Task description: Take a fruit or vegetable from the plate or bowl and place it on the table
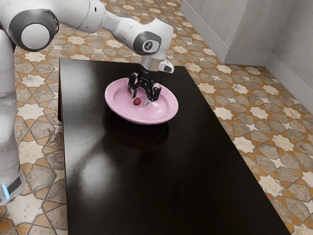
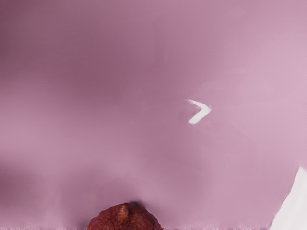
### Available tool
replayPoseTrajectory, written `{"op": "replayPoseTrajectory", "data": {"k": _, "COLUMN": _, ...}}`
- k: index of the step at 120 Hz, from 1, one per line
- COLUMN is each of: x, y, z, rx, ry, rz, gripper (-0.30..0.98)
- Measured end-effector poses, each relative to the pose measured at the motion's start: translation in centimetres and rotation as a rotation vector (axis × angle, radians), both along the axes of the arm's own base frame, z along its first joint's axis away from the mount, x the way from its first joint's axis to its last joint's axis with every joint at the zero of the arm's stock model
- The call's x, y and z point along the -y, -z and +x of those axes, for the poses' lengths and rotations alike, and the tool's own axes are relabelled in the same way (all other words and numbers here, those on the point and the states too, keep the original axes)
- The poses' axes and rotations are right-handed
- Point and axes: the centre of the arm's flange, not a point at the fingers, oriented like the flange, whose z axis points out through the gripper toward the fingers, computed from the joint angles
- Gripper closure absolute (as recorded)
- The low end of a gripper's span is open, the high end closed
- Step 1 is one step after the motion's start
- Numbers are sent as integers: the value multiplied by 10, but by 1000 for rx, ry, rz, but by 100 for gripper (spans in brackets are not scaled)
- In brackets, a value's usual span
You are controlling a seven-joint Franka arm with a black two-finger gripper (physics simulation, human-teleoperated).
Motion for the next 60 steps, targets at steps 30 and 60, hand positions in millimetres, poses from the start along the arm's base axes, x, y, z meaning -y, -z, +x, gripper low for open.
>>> {"op": "replayPoseTrajectory", "data": {"k": 30, "x": -4, "y": 3, "z": -2, "rx": 2, "ry": -12, "rz": -1, "gripper": 22}}
{"op": "replayPoseTrajectory", "data": {"k": 60, "x": -8, "y": 7, "z": -2, "rx": -1, "ry": -23, "rz": 2, "gripper": 25}}
